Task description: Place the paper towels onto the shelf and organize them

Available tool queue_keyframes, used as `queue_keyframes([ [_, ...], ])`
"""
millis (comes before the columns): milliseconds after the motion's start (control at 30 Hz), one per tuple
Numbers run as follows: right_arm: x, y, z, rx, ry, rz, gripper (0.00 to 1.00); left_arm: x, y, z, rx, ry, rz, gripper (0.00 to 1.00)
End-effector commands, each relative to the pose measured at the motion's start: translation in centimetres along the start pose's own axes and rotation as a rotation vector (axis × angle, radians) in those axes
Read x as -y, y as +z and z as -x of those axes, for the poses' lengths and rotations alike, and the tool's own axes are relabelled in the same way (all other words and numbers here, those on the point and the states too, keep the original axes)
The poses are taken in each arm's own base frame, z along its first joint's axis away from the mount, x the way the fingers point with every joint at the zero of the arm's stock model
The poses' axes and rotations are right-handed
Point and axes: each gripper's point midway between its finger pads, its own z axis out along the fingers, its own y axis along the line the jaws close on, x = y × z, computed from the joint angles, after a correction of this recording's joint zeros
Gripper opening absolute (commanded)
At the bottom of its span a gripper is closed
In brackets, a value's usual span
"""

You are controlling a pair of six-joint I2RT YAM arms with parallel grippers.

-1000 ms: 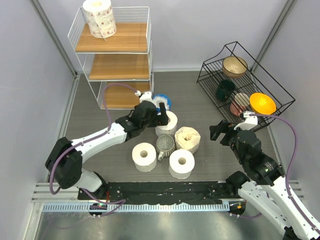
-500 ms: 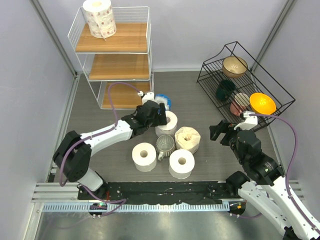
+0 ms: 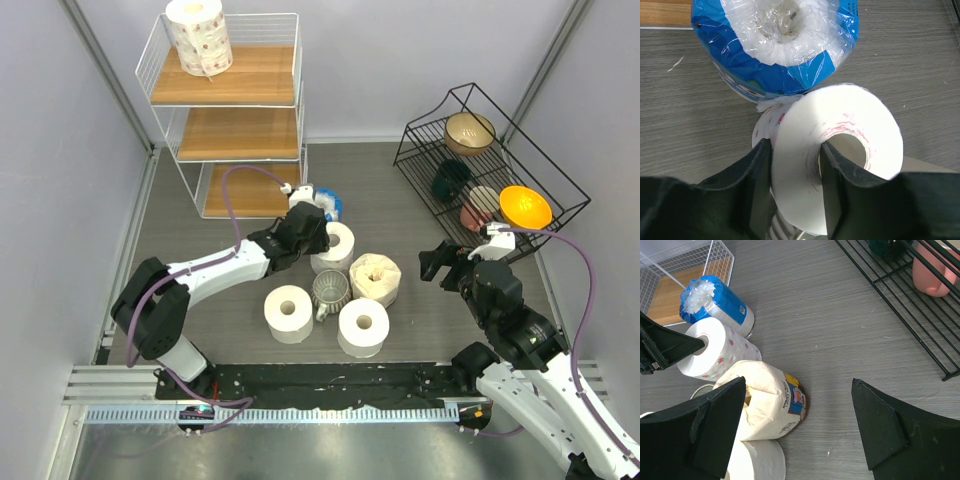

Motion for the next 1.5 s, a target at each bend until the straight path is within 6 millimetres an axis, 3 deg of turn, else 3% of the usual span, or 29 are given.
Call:
queue_keyframes([
  [0,-0.5,-0.2,1.2,0.045,0.024,0.02,0.92,0.6,-0.6,0.7,0.024,0.009,-0.029,0.38],
  [167,-0.5,-0.2,1.3,0.046,0.027,0.021,0.92,1.0,-1.8,1.9,0.05,-0.006,-0.04,0.31],
  [367,-0.6,-0.3,1.2,0.046,0.031,0.027,0.92,2.2,-5.5,5.8,0.131,-0.039,-0.09,0.26],
  [600,-0.6,-0.2,1.2,0.044,0.029,0.026,0.92,2.8,-12.4,11.9,0.282,-0.084,-0.135,0.25],
  [900,-0.7,-0.4,1.3,0.046,0.033,0.033,0.92,2.5,-23.7,21.3,0.539,-0.11,-0.161,0.26],
  [1133,-0.4,-0.7,1.7,0.064,0.038,0.021,0.92,1.2,-28.4,23.9,0.637,-0.111,-0.149,0.27],
  [1467,-0.2,-0.4,1.6,0.05,0.018,0.003,0.92,0.7,-31.0,25.2,0.696,-0.104,-0.155,0.28],
])
